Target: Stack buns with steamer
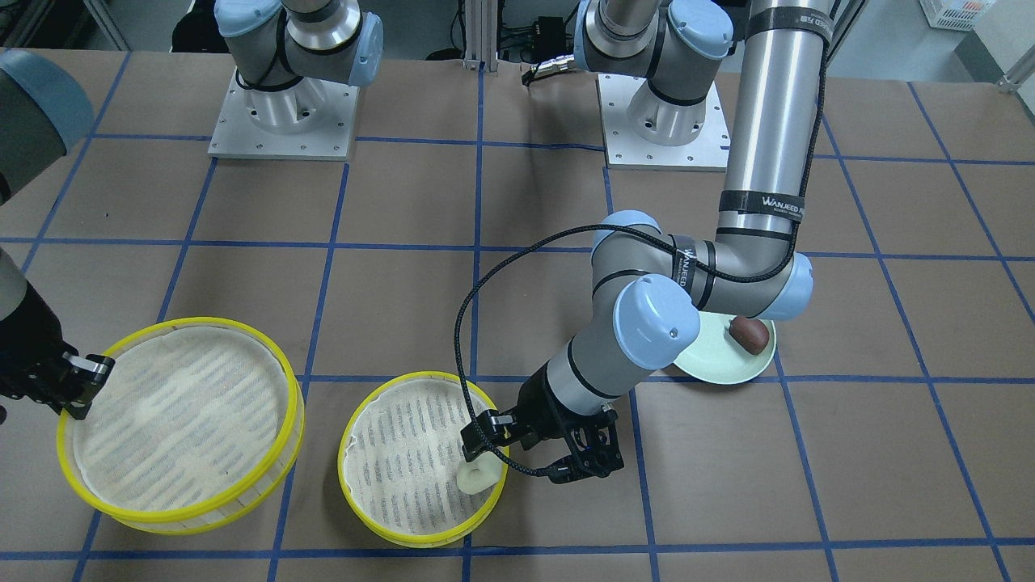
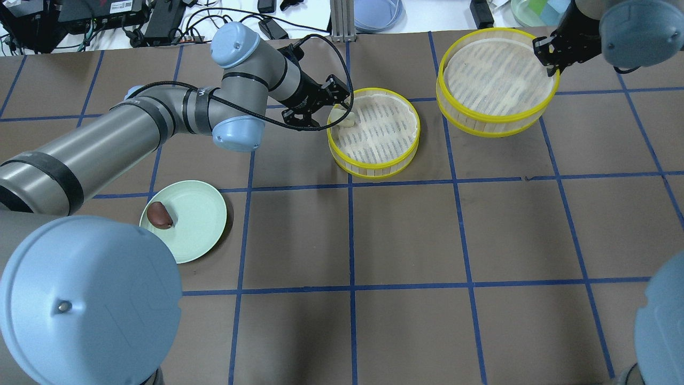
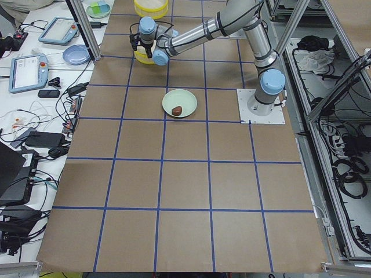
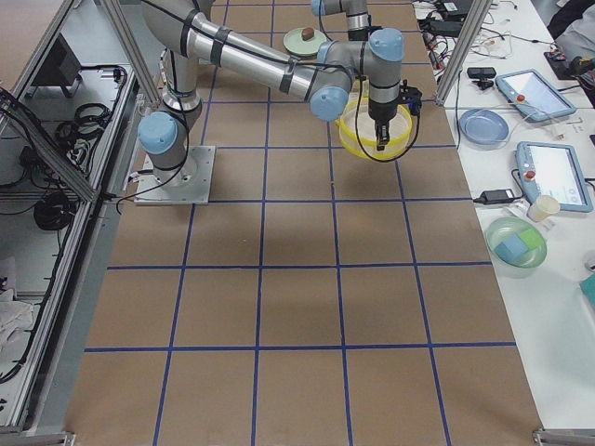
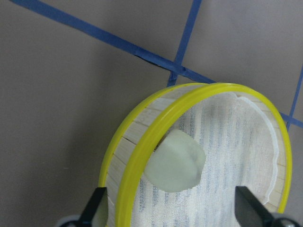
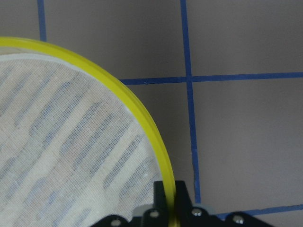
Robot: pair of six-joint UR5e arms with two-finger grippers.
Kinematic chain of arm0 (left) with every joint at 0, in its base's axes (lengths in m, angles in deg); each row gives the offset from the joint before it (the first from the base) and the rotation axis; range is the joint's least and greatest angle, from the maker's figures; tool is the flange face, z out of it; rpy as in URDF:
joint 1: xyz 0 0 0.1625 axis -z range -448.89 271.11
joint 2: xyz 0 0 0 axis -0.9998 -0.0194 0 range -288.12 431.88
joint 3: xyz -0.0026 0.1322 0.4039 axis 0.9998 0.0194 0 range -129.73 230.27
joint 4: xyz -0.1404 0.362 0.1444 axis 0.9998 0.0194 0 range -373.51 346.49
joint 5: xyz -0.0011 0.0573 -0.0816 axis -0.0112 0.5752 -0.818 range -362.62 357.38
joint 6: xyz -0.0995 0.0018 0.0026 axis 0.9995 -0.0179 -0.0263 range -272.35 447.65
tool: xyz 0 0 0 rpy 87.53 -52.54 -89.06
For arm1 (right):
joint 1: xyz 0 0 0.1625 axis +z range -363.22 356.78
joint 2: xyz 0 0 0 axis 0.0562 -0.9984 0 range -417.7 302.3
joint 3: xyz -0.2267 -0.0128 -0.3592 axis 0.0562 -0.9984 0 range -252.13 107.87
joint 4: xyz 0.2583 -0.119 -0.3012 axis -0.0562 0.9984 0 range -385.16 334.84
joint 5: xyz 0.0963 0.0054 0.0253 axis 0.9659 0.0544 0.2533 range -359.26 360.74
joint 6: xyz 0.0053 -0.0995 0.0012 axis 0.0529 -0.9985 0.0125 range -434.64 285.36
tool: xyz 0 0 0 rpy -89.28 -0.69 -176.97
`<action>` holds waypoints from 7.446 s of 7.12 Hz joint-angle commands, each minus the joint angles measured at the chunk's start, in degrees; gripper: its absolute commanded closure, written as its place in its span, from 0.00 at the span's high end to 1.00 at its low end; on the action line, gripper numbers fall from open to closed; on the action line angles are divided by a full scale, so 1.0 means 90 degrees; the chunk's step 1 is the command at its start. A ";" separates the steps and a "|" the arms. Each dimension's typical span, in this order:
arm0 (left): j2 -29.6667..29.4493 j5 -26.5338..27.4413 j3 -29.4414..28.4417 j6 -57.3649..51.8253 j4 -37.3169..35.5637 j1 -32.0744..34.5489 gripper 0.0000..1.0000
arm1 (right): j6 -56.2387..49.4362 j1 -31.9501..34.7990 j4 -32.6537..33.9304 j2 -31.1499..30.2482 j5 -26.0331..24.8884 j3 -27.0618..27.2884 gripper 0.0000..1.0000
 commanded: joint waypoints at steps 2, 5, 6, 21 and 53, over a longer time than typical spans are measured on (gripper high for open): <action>0.0326 0.1000 -0.0063 -0.0648 0.0445 -0.0068 1.00 | 0.1261 0.0855 -0.0121 -0.0044 -0.0109 0.0004 0.00; 0.1086 0.2089 0.0091 -0.2641 0.1921 -0.1353 1.00 | 0.2608 0.1627 -0.0024 0.0121 -0.0032 0.0004 0.00; 0.1263 0.2440 0.0141 -0.3119 0.2465 -0.1686 1.00 | 0.2962 0.1920 0.0034 0.0276 -0.0032 -0.0006 0.00; 0.0991 0.3214 0.1538 -0.4394 0.3788 -0.2998 1.00 | 0.3502 0.2176 0.0278 0.0961 0.0037 0.0004 0.00; 0.0874 0.0266 0.0317 0.0753 0.0137 0.0283 1.00 | 0.0924 0.1991 -0.2260 -0.1519 0.0379 0.0092 1.00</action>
